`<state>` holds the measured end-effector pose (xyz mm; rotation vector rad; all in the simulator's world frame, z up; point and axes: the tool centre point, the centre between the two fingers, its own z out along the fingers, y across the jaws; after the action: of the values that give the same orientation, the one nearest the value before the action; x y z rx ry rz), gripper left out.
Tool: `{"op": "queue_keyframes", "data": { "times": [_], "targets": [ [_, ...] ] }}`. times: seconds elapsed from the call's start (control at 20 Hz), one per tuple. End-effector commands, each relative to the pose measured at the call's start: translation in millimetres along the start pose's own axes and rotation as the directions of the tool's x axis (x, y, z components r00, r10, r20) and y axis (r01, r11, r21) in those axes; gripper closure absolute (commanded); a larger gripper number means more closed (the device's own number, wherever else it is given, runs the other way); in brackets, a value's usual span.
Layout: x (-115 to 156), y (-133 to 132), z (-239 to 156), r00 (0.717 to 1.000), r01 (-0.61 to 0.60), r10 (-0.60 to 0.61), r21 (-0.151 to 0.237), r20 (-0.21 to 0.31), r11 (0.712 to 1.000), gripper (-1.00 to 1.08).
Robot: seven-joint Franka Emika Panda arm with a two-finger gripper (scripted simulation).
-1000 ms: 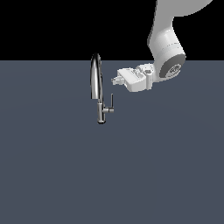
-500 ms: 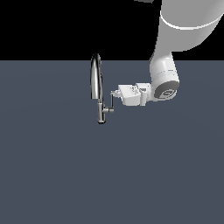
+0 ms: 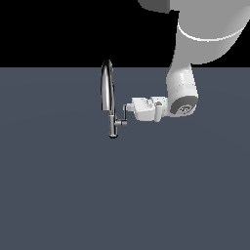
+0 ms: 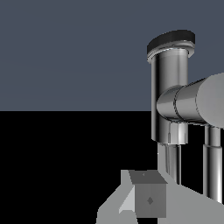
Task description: Turn on the faucet by rotating a designated handle.
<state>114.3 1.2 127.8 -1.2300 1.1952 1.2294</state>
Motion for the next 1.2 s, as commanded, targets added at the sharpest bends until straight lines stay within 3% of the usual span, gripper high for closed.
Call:
{"op": "queue_keyframes", "data": {
  "times": [0.0,1.15],
  "targets": [
    [0,0,0,1.0,0.0,0.0,0.0,0.0,1.0,1.08],
    [-12,47,0,1.0,0.0,0.0,0.0,0.0,1.0,1.08]
  ]
}}
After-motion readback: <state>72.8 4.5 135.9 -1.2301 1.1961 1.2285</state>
